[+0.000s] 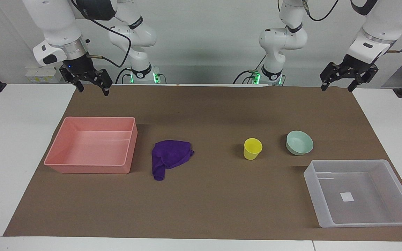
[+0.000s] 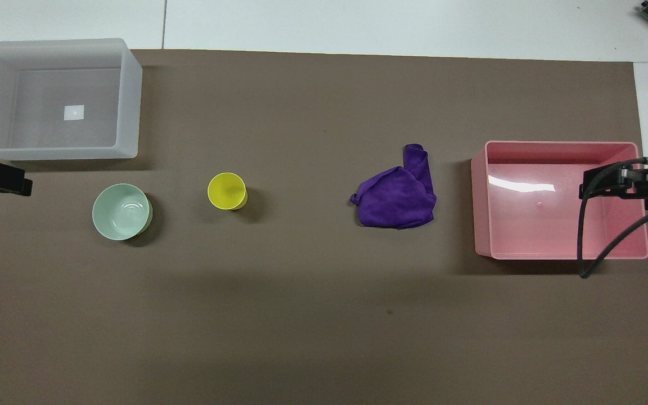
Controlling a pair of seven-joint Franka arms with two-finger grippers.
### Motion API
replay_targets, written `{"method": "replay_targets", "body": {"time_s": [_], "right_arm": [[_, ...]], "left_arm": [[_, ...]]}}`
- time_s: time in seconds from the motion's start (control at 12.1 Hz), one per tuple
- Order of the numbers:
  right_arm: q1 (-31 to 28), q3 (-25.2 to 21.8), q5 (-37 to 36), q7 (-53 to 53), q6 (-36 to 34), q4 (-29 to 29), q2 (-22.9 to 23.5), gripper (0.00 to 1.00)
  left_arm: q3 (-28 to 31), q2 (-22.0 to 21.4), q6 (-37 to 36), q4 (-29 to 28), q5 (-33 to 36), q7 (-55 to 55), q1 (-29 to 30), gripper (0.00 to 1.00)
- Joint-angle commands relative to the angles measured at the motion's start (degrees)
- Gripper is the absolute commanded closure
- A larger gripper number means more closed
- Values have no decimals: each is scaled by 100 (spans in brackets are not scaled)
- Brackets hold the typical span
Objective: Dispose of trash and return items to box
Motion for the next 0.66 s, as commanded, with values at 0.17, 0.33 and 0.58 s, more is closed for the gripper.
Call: {"method": "replay_targets", "body": {"time_s": [0.17, 0.33, 0.58], "right_arm": [[-90, 24, 106, -156, -140, 50, 15, 0], [-90, 24, 106, -174, -113, 50, 15, 0], [-64, 41, 141, -497, 52, 50, 33, 0]], "left_arm": [[3, -79, 108, -138, 28, 75, 22, 0], [-6, -70, 100, -146, 71, 49, -57, 0], [-23, -324, 815, -837, 81, 101, 4, 0]]}}
